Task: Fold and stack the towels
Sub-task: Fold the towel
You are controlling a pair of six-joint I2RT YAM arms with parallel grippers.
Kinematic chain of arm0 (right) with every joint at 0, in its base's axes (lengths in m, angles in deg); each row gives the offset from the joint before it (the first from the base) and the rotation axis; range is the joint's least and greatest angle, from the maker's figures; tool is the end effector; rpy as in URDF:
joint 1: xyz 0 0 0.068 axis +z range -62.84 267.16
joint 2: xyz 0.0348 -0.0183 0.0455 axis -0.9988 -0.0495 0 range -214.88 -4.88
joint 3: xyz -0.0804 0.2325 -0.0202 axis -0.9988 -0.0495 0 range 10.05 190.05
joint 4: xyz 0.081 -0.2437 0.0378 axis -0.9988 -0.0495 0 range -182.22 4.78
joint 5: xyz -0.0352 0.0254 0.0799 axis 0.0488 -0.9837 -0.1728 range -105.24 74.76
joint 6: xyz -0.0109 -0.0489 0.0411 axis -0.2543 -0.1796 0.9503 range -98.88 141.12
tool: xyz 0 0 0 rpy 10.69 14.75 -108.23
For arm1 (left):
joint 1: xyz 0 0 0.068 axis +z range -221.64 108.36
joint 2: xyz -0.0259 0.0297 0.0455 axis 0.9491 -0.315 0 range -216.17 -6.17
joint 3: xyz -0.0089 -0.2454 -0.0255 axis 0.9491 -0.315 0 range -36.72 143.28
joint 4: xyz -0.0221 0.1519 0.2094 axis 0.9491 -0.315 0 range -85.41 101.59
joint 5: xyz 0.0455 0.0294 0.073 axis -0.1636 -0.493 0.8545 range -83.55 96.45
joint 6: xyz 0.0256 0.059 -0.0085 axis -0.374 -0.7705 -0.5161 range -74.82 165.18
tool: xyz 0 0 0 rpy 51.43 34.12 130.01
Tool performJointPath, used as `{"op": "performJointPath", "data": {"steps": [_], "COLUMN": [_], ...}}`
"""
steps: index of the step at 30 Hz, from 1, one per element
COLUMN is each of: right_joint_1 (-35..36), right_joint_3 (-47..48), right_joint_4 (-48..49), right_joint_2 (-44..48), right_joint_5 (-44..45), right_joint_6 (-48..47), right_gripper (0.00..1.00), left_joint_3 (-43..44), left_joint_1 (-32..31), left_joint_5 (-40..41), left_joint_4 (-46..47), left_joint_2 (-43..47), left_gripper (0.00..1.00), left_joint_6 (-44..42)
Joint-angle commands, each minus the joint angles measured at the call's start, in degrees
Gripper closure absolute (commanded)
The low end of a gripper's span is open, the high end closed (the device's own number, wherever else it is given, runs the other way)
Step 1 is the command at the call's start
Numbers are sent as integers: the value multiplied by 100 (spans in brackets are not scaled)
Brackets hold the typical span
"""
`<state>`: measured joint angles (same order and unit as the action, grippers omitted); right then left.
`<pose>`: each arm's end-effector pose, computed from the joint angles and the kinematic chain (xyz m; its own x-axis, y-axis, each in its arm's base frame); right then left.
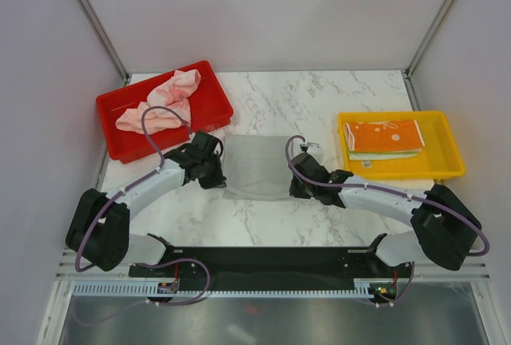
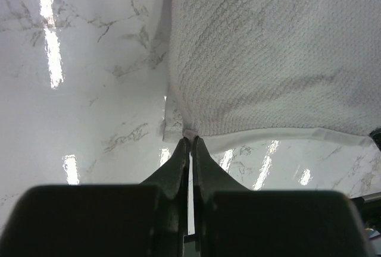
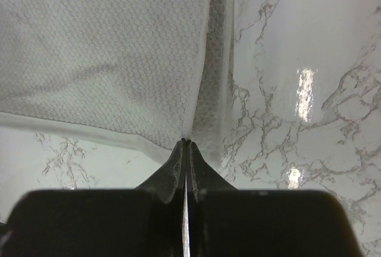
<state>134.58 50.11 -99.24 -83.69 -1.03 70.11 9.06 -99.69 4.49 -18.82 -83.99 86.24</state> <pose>0.1956 0.1944 0.1427 -0.8164 0.1928 -0.5444 0.0042 0.9446 0.3281 0.2334 -0.1264 0.1567 -0.9079 -0.2600 -0.3288 -0.1491 0.9334 -0.3265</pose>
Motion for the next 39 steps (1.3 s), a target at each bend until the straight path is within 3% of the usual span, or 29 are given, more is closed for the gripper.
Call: {"op": "performJointPath", "data": {"steps": [1,6,17,22,27,39], "right_joint_1": [22,22,31,13,-22,-31], "right_joint_3": [222,153,-446,202,679,-761], "right_joint_4": [-223,-365,259,-37,-434,232], "right_joint_2": [190,339,76,576,673,604], "right_joint_5": [186,318,451,520,608,529], "right_joint_6": [-100,-223,-320,-645,-988,-786], "right_gripper": [100,100,100,100,100,100], "left_joint_3": [186,-112,-421,79,309,-807], "left_joint_1": [-112,-420,-693,-684,-719,-851], "left_joint_5": [90,178,432,775,539,345], "left_joint_4": [-184,-27,317,-139,-307,536], "left_joint_2": [144,39,-234,188,417,84], "left_gripper": [98,98,98,98,98,98], "left_joint_6": [86,332,517,430,526,720]}}
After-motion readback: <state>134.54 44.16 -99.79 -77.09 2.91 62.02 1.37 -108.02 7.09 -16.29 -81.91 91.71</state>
